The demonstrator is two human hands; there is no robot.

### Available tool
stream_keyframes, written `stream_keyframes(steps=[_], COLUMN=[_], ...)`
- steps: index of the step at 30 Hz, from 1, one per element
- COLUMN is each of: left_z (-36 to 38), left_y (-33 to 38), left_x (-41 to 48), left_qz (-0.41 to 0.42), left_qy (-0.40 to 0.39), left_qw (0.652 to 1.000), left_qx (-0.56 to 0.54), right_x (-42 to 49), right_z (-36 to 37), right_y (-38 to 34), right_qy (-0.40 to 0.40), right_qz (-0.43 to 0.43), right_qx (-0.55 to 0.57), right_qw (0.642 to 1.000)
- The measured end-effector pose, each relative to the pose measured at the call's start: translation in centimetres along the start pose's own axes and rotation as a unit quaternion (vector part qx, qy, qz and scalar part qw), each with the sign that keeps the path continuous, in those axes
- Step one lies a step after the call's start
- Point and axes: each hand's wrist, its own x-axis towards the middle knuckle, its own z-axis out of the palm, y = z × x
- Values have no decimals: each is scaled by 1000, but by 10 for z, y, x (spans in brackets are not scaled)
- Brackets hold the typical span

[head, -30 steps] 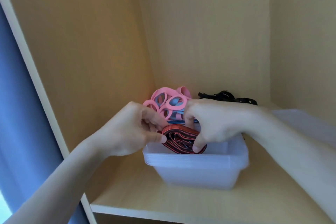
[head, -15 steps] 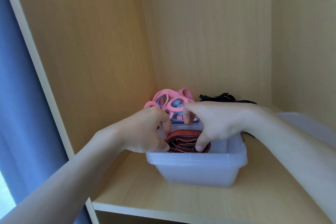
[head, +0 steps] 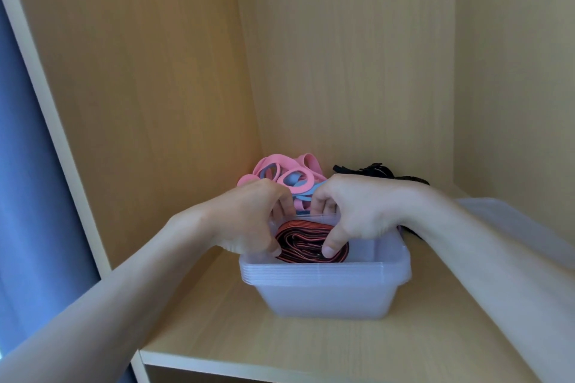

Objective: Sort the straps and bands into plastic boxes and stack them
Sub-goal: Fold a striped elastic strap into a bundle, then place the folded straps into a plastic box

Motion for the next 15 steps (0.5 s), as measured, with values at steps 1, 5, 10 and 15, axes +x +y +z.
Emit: stream_keyframes(steps=[1, 5, 10, 15], left_z=[2, 2, -8, -19], left_y=[-2, -12, -21, -20], left_x=[1, 1, -3, 4], left_qz=[-5, -7, -3, 33], left_qy=[0, -33, -69, 8], left_qw=[1000, 997, 982, 923], left_qx=[-10, -64, -176, -383], right_x=[0, -1, -3, -2], right_z=[0, -1, -4, -9], right_y=[0, 2, 6, 12], right_qy=[-1, -8, -21, 13], right_qz=[-1, -4, 5, 2], right_qx=[6, 31, 41, 110], right_qw=[1000, 999, 999, 994])
